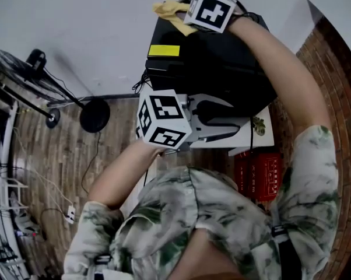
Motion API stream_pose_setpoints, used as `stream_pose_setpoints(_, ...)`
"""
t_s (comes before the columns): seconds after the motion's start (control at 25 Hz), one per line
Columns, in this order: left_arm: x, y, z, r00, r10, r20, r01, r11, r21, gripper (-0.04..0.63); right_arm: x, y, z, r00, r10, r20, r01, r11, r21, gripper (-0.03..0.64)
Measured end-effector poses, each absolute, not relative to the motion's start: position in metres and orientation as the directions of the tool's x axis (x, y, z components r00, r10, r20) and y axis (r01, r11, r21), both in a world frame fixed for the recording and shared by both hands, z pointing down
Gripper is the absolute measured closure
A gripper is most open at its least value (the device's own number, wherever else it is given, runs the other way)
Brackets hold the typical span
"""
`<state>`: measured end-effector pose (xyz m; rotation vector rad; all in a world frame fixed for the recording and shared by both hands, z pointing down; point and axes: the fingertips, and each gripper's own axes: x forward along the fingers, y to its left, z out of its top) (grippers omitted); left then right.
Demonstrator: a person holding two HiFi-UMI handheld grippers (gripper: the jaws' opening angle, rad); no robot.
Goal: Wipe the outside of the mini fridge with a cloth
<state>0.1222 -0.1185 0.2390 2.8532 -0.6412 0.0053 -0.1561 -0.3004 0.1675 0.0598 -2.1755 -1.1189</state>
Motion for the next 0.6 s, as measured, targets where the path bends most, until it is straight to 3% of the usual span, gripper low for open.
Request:
stream_pose_setpoints(0.2, 0.111, -0.119, 0.240, 0.888, -0.457, 0.051, -0.456, -0.864, 0.212, 0.430, -0.173, -0.312, 0.202, -0.699, -0.362, 0.616, 0.308, 0.626, 0.717, 0.518)
stream_pose_setpoints(0.6, 0.122, -0.130, 0.239, 0.907, -0.419, 0.050, -0.420, -0.883, 0.208, 0.430, -0.106, -0.385, 0.221, -0.591, -0.482, 0.647, 0.248, 0.654, 0.714, 0.518)
